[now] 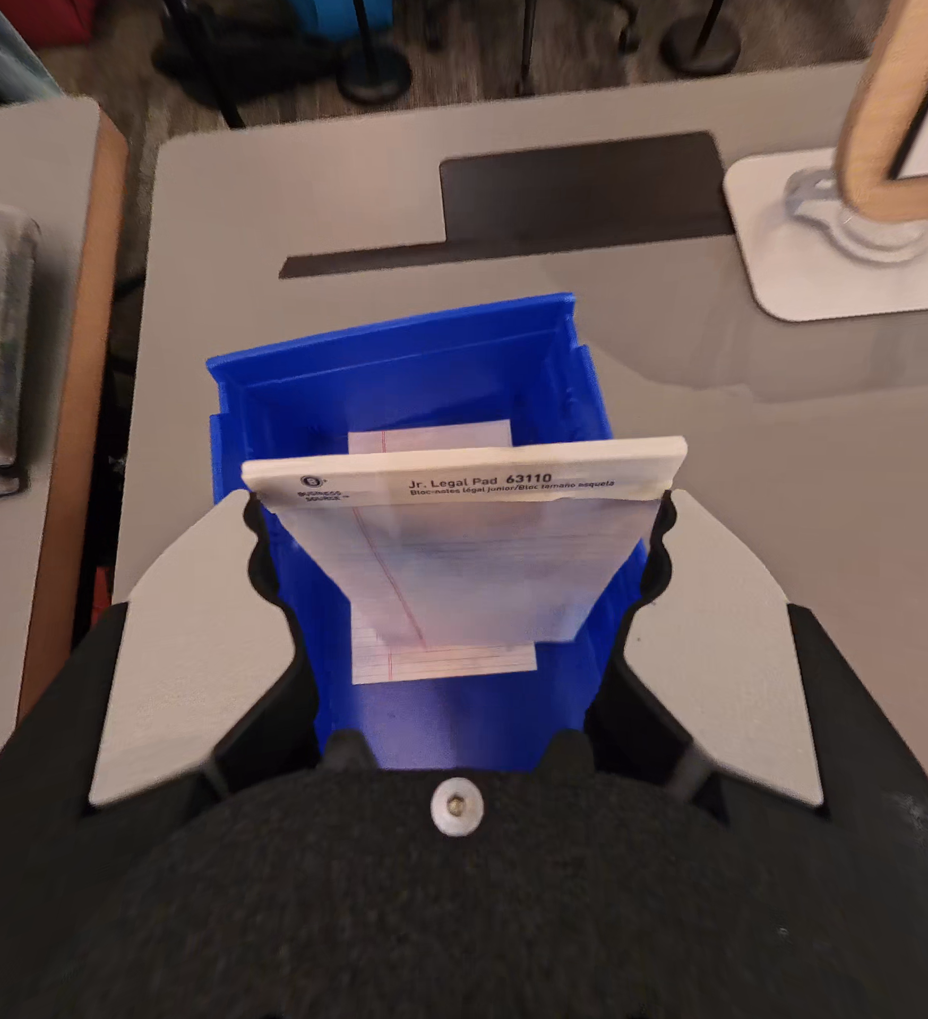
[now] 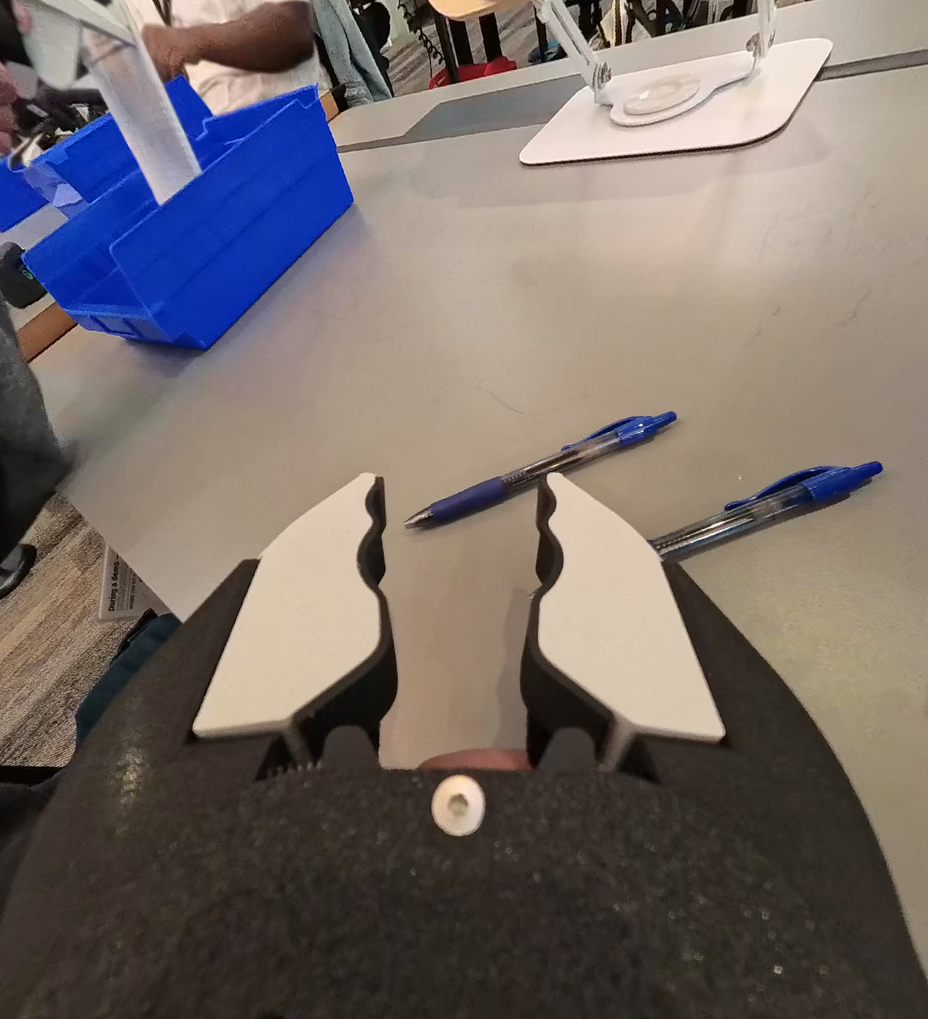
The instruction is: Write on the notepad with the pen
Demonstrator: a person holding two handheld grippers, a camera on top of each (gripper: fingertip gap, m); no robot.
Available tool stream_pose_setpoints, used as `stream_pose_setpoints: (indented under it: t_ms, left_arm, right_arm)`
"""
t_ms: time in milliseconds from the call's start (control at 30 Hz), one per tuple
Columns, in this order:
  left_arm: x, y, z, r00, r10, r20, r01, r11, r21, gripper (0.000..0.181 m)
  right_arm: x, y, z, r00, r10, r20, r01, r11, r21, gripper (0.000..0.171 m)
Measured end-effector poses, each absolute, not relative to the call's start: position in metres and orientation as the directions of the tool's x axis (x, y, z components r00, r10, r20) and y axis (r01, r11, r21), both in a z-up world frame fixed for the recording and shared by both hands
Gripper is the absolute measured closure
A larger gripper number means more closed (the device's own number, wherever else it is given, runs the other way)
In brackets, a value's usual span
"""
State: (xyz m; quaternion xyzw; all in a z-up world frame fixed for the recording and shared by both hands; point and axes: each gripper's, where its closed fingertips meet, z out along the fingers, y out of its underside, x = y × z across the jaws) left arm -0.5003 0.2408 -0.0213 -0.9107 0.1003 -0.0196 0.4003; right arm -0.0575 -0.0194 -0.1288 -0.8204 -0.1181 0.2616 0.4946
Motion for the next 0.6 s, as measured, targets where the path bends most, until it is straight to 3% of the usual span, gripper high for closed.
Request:
stream_pose_setpoints:
  t_ms: [33, 67, 100, 133, 233, 333, 400, 600]
  left_arm:
    - [-0.499, 0.236, -0.014, 0.98, -0.194, -0.051, -0.165, -0.634, -0.756, 0.061]
    - [-0.5, 0.232, -0.002, 0.98, -0.184, -0.082, -0.175, -0.58, -0.795, 0.107]
    - [-0.499, 0.228, 0.014, 0.975, -0.189, -0.114, -0.195, -0.498, -0.845, 0.136]
    - [-0.498, 0.223, 0.029, 0.972, -0.187, -0.141, -0.209, -0.421, -0.883, 0.148]
    - [-0.496, 0.211, 0.044, 0.961, -0.197, -0.193, -0.258, -0.397, -0.881, 0.147]
    - [-0.5, 0.213, 0.042, 0.945, -0.228, -0.234, -0.315, -0.447, -0.837, 0.13]
    - [-0.508, 0.216, 0.032, 0.945, -0.24, -0.223, -0.319, -0.518, -0.794, 0.116]
    - [-0.518, 0.248, -0.024, 0.93, -0.357, -0.088, -0.32, -0.668, -0.672, 0.097]
  right_arm:
    - [-0.058, -0.02, -0.128, 0.834, 0.454, -0.313, -0.065, -0.482, -0.874, 0.119]
    - [-0.058, -0.021, -0.128, 0.833, 0.455, -0.313, -0.065, -0.481, -0.874, 0.119]
    - [-0.059, -0.022, -0.127, 0.833, 0.457, -0.312, -0.064, -0.48, -0.875, 0.119]
    - [-0.059, -0.023, -0.126, 0.833, 0.459, -0.31, -0.062, -0.477, -0.876, 0.119]
    - [-0.059, -0.024, -0.126, 0.835, 0.46, -0.302, -0.058, -0.473, -0.879, 0.119]
    - [-0.059, -0.026, -0.126, 0.833, 0.46, -0.306, -0.061, -0.474, -0.878, 0.119]
    - [-0.059, -0.027, -0.128, 0.832, 0.463, -0.307, -0.057, -0.478, -0.877, 0.119]
    - [-0.061, -0.025, -0.131, 0.831, 0.465, -0.306, -0.05, -0.485, -0.873, 0.119]
